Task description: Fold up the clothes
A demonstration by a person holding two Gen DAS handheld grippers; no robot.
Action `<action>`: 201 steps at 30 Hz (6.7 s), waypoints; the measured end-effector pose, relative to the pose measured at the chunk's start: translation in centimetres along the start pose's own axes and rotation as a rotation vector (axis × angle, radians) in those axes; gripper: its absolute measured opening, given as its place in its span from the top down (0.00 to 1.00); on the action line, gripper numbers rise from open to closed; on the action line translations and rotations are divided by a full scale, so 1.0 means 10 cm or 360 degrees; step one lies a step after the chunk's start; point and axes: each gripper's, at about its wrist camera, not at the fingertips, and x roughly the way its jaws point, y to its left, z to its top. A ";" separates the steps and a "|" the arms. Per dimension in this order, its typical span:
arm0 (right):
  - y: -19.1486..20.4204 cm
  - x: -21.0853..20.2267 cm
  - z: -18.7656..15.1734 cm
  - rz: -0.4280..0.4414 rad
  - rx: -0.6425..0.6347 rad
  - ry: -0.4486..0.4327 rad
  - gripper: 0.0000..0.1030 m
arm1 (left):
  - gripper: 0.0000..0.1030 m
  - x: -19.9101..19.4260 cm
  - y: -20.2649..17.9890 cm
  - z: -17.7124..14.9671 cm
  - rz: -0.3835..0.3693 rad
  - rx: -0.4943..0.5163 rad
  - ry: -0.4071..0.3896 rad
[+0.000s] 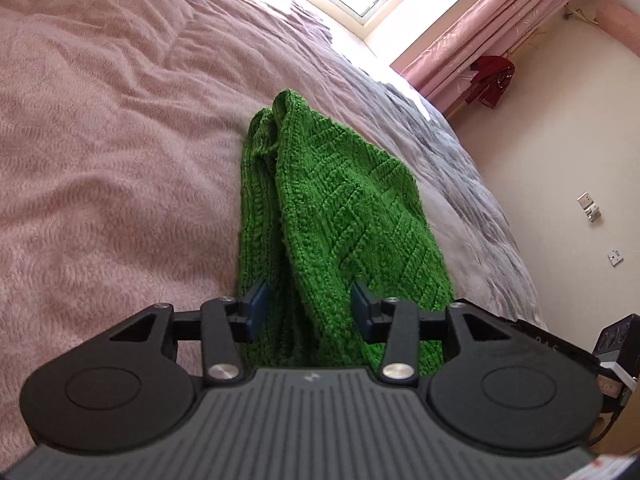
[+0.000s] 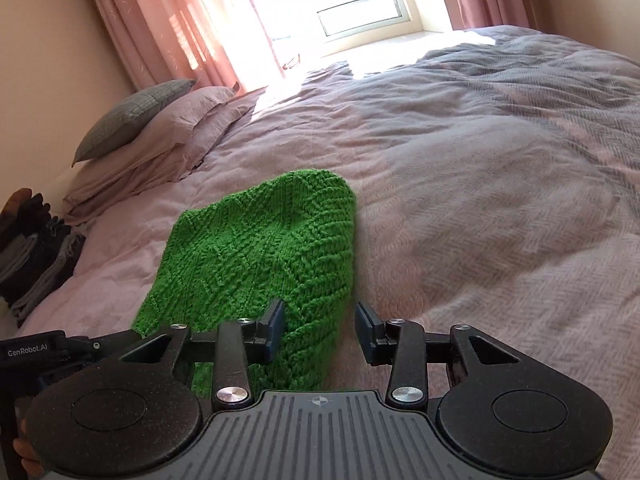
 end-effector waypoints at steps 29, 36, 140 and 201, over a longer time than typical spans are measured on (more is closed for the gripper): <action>0.69 -0.08 -0.75 -0.0117 -0.0543 0.0072 0.67 | 0.88 -0.16 -0.60 -0.62 0.0381 0.0496 -0.0056; 0.73 -0.24 -0.62 -0.0123 -0.0443 0.0089 0.66 | 0.89 -0.37 -0.82 -0.60 0.0519 0.0521 -0.0042; 0.07 0.77 -0.46 0.0721 0.0961 0.0313 0.35 | 0.59 -1.33 0.64 -1.09 0.0201 -0.0956 -0.0491; 1.11 0.31 -0.14 0.0255 -0.0380 0.0124 0.67 | 0.68 -1.28 0.10 -0.14 0.0971 0.0243 -0.0333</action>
